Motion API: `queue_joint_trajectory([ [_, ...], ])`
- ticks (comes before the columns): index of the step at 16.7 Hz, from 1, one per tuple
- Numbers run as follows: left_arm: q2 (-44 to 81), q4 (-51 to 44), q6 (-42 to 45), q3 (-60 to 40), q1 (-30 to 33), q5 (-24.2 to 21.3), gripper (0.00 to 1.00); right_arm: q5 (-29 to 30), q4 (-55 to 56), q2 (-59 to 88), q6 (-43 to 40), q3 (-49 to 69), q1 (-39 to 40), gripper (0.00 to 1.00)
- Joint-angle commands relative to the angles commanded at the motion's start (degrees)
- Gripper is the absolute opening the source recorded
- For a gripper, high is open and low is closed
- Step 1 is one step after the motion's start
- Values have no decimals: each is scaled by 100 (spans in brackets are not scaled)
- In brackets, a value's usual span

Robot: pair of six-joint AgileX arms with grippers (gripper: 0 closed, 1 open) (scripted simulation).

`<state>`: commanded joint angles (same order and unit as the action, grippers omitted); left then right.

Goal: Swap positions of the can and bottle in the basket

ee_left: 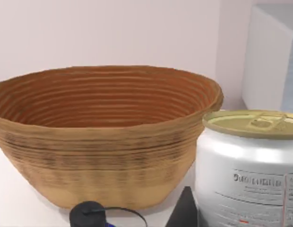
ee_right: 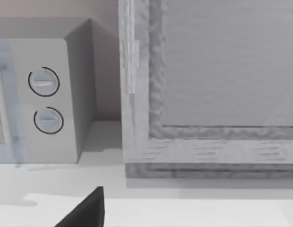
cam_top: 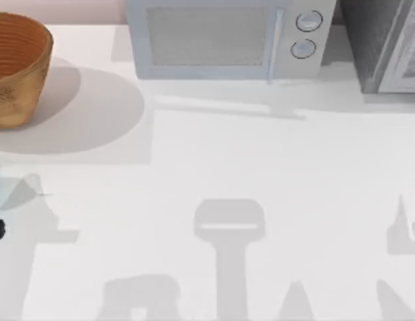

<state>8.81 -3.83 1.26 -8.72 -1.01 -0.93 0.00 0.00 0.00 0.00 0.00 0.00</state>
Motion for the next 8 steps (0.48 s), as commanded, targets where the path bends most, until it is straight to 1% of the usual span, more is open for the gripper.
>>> queue_joint_trajectory([
  [2,-531,228,-70,524,62,54,0,0,0,0,0,0,0,100],
  [4,-823,357,-116,815,95,87,0,0,0,0,0,0,0,100],
  [8,-881,383,-126,873,101,93,0,0,0,0,0,0,0,100],
])
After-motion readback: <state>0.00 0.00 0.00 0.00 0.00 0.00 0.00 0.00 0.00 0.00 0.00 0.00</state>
